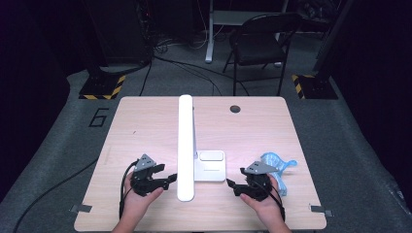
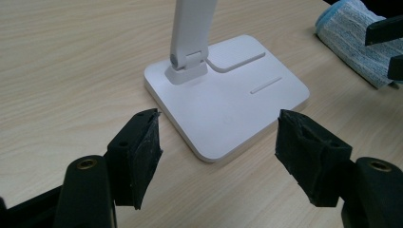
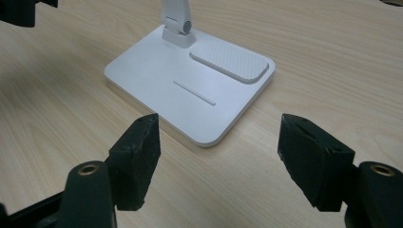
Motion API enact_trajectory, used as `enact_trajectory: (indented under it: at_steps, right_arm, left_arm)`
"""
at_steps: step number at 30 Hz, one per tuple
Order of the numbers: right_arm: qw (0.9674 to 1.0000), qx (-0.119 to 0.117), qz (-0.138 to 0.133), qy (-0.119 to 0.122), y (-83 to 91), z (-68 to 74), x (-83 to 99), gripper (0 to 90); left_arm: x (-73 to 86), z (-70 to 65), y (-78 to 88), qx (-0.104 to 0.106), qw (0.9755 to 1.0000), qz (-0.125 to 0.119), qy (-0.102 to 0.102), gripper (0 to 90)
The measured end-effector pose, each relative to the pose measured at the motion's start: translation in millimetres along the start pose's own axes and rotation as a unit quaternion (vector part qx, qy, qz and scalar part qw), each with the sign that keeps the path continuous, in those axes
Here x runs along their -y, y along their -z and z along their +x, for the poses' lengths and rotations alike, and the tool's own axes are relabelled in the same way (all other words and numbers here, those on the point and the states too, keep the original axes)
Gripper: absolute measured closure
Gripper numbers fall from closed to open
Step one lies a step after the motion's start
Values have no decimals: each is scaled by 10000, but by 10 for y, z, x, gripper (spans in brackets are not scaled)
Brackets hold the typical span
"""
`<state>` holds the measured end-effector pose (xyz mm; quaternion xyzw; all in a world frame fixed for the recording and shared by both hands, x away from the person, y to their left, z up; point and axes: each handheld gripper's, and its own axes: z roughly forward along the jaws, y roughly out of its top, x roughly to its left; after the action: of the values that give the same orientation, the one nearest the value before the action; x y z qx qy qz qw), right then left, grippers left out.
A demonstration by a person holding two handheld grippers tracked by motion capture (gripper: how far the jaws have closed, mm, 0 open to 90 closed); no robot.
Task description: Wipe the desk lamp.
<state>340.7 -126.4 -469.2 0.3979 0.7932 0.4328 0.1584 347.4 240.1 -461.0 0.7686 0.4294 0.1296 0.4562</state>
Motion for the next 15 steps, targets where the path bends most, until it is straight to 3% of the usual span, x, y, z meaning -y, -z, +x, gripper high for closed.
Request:
enact_trajectory:
  at_steps: [7, 15]
  right_arm:
    - [9999, 74, -62, -105, 57, -64, 100, 306]
    - [9998, 206, -64, 40, 47, -71, 230, 306]
  left_arm:
    - [52, 135, 114, -88, 9999, -42, 47, 314]
    - [153, 307, 189, -226, 9995, -152, 177, 314]
